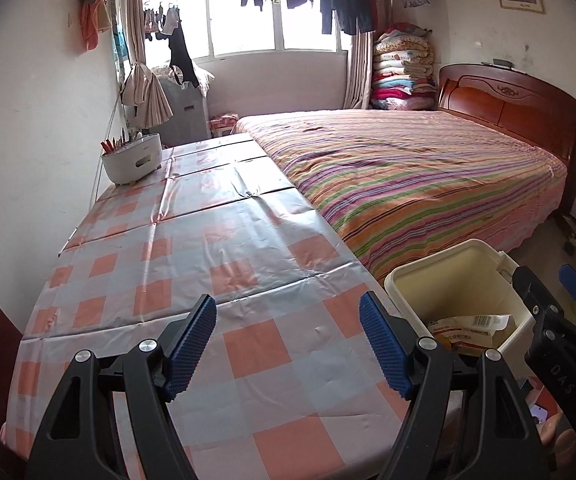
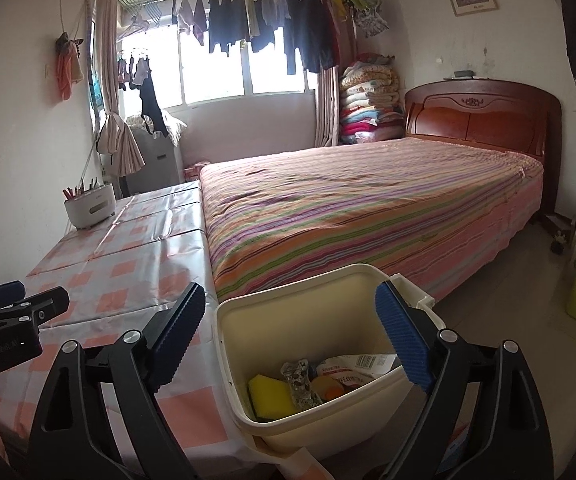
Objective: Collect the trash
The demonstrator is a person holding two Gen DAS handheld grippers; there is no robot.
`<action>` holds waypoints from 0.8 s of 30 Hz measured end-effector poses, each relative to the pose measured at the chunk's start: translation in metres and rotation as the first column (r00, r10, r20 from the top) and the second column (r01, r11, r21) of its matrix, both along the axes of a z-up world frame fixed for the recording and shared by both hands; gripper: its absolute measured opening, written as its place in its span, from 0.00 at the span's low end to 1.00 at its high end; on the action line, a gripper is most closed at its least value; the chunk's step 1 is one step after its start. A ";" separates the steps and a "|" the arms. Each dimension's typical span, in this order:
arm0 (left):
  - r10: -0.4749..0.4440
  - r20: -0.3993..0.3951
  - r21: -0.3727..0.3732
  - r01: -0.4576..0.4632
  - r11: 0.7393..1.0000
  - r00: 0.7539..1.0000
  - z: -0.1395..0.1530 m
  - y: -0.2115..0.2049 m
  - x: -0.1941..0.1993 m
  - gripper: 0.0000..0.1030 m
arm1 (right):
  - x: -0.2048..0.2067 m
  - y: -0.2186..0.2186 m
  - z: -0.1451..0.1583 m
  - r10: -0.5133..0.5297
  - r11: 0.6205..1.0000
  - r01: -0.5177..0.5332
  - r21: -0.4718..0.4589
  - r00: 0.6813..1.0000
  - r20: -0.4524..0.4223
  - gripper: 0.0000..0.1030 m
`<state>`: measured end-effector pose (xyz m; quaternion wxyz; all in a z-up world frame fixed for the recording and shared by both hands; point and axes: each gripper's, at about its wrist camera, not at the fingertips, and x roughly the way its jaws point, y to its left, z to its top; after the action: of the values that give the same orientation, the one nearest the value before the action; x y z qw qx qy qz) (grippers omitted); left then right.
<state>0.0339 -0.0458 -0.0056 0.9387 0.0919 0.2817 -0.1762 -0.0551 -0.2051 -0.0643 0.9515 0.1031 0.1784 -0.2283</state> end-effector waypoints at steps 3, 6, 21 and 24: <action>0.002 -0.004 -0.003 -0.002 1.000 1.000 -0.001 0.001 -0.003 0.70 | -0.003 -0.001 0.000 0.000 1.000 0.000 0.006 1.000 0.002 0.84; 0.003 -0.009 0.002 -0.003 1.000 1.000 -0.003 0.001 -0.003 0.70 | 0.000 -0.003 -0.003 -0.002 1.000 0.002 0.013 1.000 0.000 0.84; 0.023 -0.010 0.020 -0.023 1.000 1.000 -0.007 0.004 0.002 0.70 | 0.008 0.003 0.000 0.015 1.000 -0.015 0.015 1.000 0.002 0.84; 0.033 -0.006 0.020 -0.033 0.999 0.999 -0.007 0.007 0.004 0.70 | 0.009 0.003 0.000 0.018 1.000 -0.018 0.018 1.000 0.001 0.84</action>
<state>0.0377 -0.0391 -0.0122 0.9396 0.0959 0.2880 -0.1581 -0.0459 -0.2025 -0.0648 0.9527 0.1103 0.1811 -0.2179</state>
